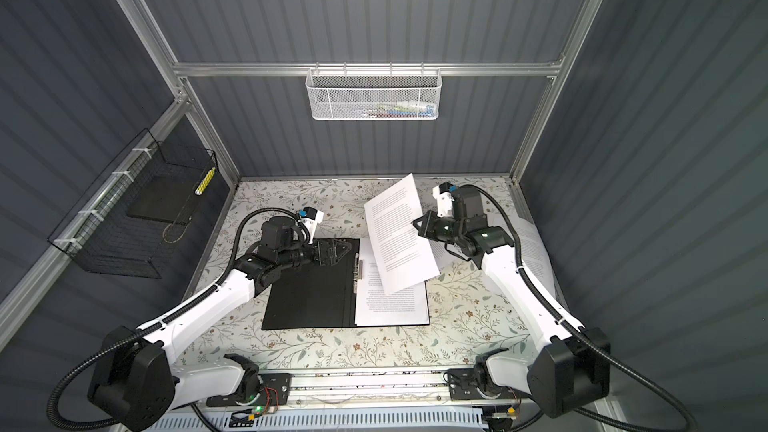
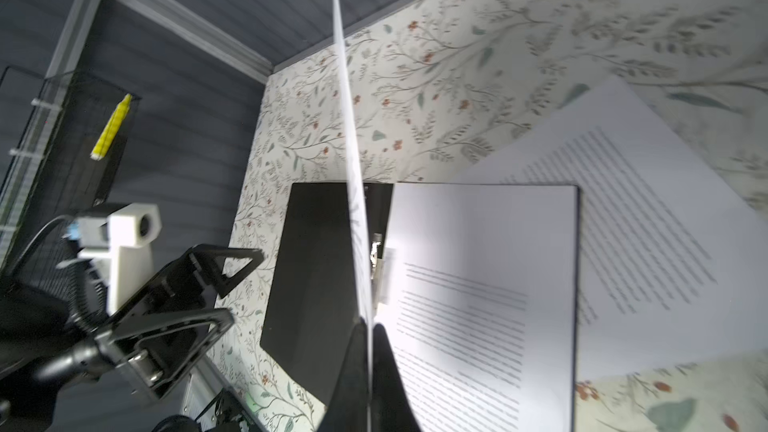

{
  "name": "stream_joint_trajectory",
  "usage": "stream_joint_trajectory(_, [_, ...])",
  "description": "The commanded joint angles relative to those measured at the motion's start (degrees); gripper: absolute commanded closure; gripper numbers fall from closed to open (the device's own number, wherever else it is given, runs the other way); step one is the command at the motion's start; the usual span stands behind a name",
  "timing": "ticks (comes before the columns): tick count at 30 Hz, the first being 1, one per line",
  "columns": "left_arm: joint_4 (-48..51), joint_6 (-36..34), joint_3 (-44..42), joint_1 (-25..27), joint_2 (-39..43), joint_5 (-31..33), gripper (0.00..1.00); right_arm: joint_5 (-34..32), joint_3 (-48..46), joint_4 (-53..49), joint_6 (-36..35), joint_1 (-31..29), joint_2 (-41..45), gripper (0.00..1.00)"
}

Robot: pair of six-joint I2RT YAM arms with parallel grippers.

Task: Put the files into the folder
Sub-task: 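Lower the white sheet onto the folder's clip side with the right gripper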

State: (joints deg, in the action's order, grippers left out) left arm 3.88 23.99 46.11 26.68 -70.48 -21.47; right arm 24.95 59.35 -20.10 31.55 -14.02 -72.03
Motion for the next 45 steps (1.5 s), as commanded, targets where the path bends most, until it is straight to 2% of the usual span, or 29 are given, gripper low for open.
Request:
stream_joint_trajectory(1, [1.00,-1.23,-1.85,-0.13,1.39,2.17,0.00,0.95,-5.95,3.02,-0.85,1.65,-1.45,1.00])
stream_joint_trajectory(8, [0.82,-0.22,-3.01,-0.13,0.34,1.90,0.00,-4.92,-15.66,12.75,-1.20,-2.55,-7.68,1.00])
stream_joint_trajectory(13, [0.24,0.52,-5.26,-0.13,0.74,1.72,0.00,-4.33,-20.02,19.36,2.31,-3.36,-9.64,1.00])
stream_joint_trajectory(24, [-0.41,2.12,-9.41,-0.13,1.78,1.00,0.00,-5.09,-20.67,22.21,6.04,-6.21,-12.15,1.00])
stream_joint_trajectory(26, [-0.28,2.12,-9.46,-0.16,1.73,1.02,0.00,-7.37,-20.51,22.08,6.45,-6.65,-12.55,1.00])
stream_joint_trajectory(45, [-0.19,2.67,-9.16,-0.13,1.01,0.20,0.00,-7.54,-21.43,22.52,9.45,-8.61,-13.38,1.00])
